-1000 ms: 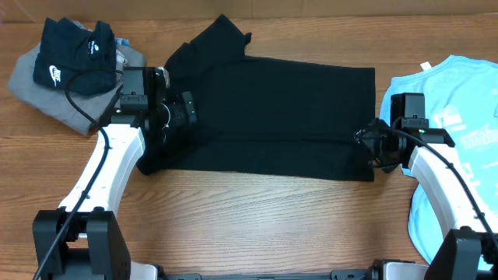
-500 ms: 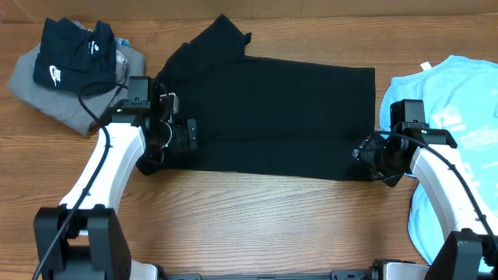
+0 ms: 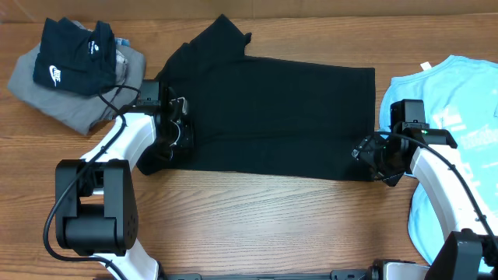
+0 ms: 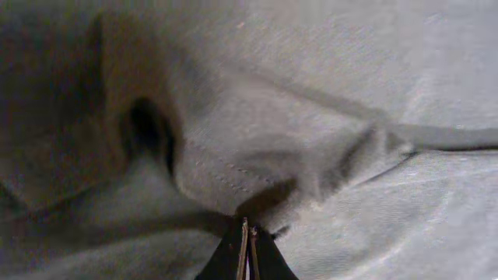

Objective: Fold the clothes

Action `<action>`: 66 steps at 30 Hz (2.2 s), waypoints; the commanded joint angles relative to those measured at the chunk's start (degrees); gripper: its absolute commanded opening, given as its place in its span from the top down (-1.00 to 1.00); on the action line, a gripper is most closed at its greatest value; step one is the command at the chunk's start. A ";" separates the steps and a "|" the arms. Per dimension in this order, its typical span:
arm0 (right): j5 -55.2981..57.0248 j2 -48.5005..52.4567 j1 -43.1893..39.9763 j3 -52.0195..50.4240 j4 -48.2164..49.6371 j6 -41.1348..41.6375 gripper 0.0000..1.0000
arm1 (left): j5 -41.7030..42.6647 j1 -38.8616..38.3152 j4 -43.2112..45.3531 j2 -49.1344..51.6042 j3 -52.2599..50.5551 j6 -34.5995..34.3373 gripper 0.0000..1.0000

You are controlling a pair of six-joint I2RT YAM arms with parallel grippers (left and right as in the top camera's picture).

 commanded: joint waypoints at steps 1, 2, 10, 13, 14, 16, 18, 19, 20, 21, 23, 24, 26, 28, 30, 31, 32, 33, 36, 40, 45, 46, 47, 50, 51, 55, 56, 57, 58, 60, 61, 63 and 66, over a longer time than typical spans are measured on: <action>-0.11 -1.49 -0.33 1.03 0.20 -0.44 -0.48 | 4.33 0.02 0.17 0.55 3.26 0.48 0.92; -0.11 -1.49 -0.33 1.03 0.33 -0.44 -0.48 | 4.26 0.02 0.00 0.55 4.24 0.50 0.92; -0.11 -1.49 -0.33 1.03 0.94 -0.46 -0.48 | 3.93 0.04 3.48 0.55 11.58 0.50 0.92; -0.11 -1.49 -0.33 1.03 0.74 -0.46 -0.49 | 4.42 -0.07 3.06 0.55 14.88 0.76 0.92; -0.11 -1.49 -0.33 1.03 0.72 -0.46 -0.49 | 4.72 -0.07 1.92 0.55 16.09 1.09 0.92; -0.11 -1.49 -0.33 1.03 0.70 -0.46 -0.49 | 4.68 -0.07 -2.60 0.55 18.10 2.89 0.73; -0.11 -1.49 -0.33 1.03 0.57 -0.46 -0.50 | 3.91 -0.07 -8.17 0.55 18.97 4.22 -0.02; -0.11 -1.49 -0.33 1.03 0.50 -0.46 -0.50 | 3.61 -0.07 -10.80 0.55 18.91 4.20 -0.34; -0.11 -1.49 -0.33 1.03 0.50 -0.46 -0.49 | 3.58 -0.07 -13.05 0.63 18.67 4.20 -0.54; -0.11 -1.49 -0.33 1.03 0.52 -0.46 -0.50 | 3.61 -0.07 -14.93 0.81 18.08 4.15 -1.00; -0.11 -1.49 -0.33 1.03 0.76 -0.46 -0.50 | 3.65 -0.07 -16.61 1.16 16.55 4.15 -0.99; -0.11 -1.49 -0.33 1.03 0.87 -0.44 -0.50 | 3.61 -0.07 -16.68 1.25 15.47 4.15 -1.00; -0.11 -1.49 -0.33 1.03 1.05 -0.44 -0.50 | 3.61 -0.07 -15.12 1.33 12.90 4.15 -0.91; -0.11 -1.49 -0.33 1.03 1.18 -0.44 -0.51 | 3.63 0.00 -12.94 1.51 10.80 3.76 -0.39; -0.11 -1.49 -0.33 1.03 1.16 -0.44 -0.50 | 3.54 -0.02 -10.80 1.73 9.25 3.08 -0.03; -0.13 -1.49 -0.33 1.03 1.14 -0.46 -0.50 | 3.08 -0.02 -9.99 1.88 8.70 3.08 0.09; -0.13 -1.49 -0.33 1.03 1.07 -0.44 -0.50 | 2.21 -0.04 -9.57 2.03 8.24 3.06 0.07; -0.13 -1.49 -0.33 1.03 0.98 -0.44 -0.51 | 1.51 -0.04 -9.29 2.27 7.82 3.06 0.01; -0.13 -1.49 -0.33 1.03 0.98 -0.44 -0.50 | 1.03 -0.04 -9.14 3.06 7.26 3.10 -0.07; -0.13 -1.49 -0.33 1.03 1.03 -0.44 -0.51 | 0.76 -0.09 -7.61 4.55 7.23 3.08 -0.12; -0.11 -1.49 -0.33 1.03 0.94 -0.44 -0.50 | 2.51 -0.07 -6.75 6.99 7.23 3.06 0.60; -0.11 -1.49 -0.33 1.03 0.92 -0.44 -0.51 | 2.82 -0.07 -6.34 7.10 7.26 3.06 0.74; -0.11 -1.49 -0.33 1.03 0.94 -0.44 -0.51 | 3.19 -0.07 -5.92 7.10 7.34 3.06 0.92; -0.11 -1.49 -0.33 1.03 0.96 -0.44 -0.51 | 4.83 -0.07 -5.75 7.08 8.70 2.49 0.92; -0.11 -1.49 -0.33 1.03 0.94 -0.44 -0.51 | 4.94 -0.07 -5.81 7.08 9.49 2.12 0.92; -0.11 -1.49 -0.33 1.03 0.94 -0.46 -0.50 | 6.54 -0.07 -6.64 6.97 13.57 1.99 0.92; -0.11 -1.49 -0.33 1.03 0.96 -0.46 -0.50 | 7.34 -0.07 -6.67 6.97 14.86 1.99 0.92; -0.11 -1.49 -0.33 1.03 0.98 -0.44 -0.51 | 8.09 -0.09 -6.67 6.97 16.13 1.99 0.91; -0.11 -1.49 -0.33 1.03 1.09 -0.44 -0.51 | 8.57 -0.17 -6.62 6.97 17.33 2.01 0.92; -0.11 -1.49 -0.33 1.03 1.36 -0.44 -0.51 | 8.46 -0.50 -6.45 6.97 19.21 2.12 0.92; -0.11 -1.49 -0.33 1.03 1.42 -0.44 -0.51 | 8.33 -0.79 -5.77 6.97 19.69 2.21 0.92; -0.11 -1.49 -0.33 1.03 1.40 -0.44 -0.51 | 8.11 -1.31 -4.24 6.99 19.78 2.21 0.91; -0.11 -1.49 -0.33 1.03 1.40 -0.44 -0.51 | 8.09 -2.78 -2.21 7.23 19.74 2.38 0.85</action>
